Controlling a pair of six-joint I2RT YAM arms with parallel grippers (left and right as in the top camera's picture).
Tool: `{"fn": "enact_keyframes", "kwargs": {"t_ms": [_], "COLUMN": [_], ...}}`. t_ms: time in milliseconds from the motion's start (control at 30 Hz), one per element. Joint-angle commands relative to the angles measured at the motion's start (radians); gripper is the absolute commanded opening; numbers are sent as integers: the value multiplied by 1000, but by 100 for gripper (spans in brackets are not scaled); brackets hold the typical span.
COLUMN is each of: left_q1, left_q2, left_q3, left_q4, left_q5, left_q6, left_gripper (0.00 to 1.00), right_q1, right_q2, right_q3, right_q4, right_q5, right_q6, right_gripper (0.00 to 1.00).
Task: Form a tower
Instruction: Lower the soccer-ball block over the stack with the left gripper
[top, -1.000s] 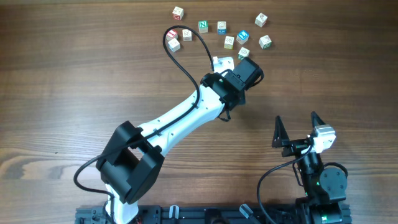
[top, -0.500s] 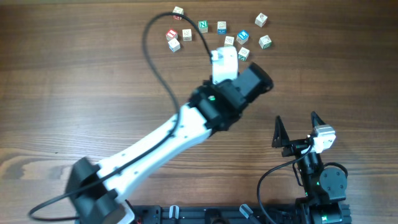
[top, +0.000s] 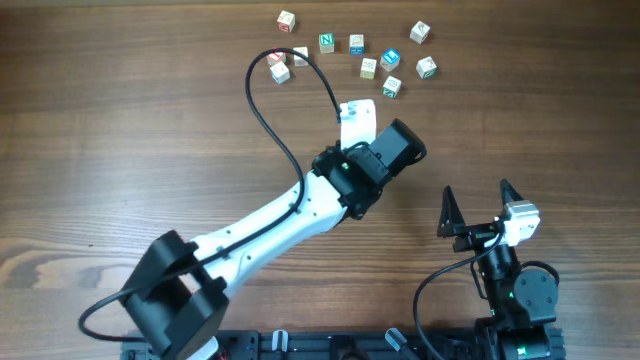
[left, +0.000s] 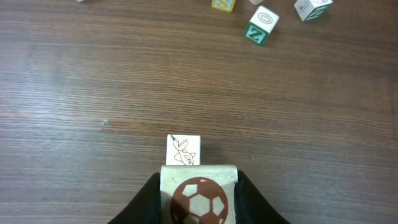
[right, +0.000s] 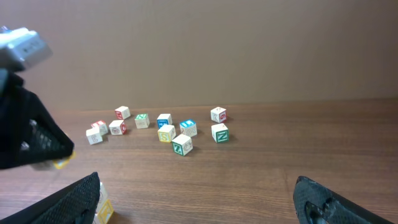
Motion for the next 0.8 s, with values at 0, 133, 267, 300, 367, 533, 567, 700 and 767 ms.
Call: {"fn": "enact_keyframes", "kwargs": {"t_ms": [0,133,267,300,367,533,567,700,767], "left_q1": [1,2,6,10,14,29,36,66,69], "left_q2": [72,111,111,111,114,126,130,137,137], "left_q3": [-8,-8,-8,-8,-8,-8,-8,-8,-8], "left_q4": [16,33,62,61,61,61,63,66,67], "left_q5": [5,4,4,4,4,4,5,39,46], "left_q6": [-10,-9,-9,-9,-9,-5,-5,-4,-1], "left_gripper": [23,24,27,27,27,29,30,31,31], "right_q1": [4,4,4,4,4,4,4,4,4], "right_q2": [-5,-5,-5,-5,-5,-5,-5,-5,-5], "right_q3": [-1,-1,-1,-1,-1,-1,-1,-1,-1], "right_q4": [2,2,2,2,2,2,2,2,2], "right_q5": [-13,-13,-13,-13,-13,-13,-13,-13,-13], "right_q6": [-2,-2,-2,-2,-2,-2,-2,-2,-2], "right_gripper": [100,100,100,100,100,100,100,100,100]}}
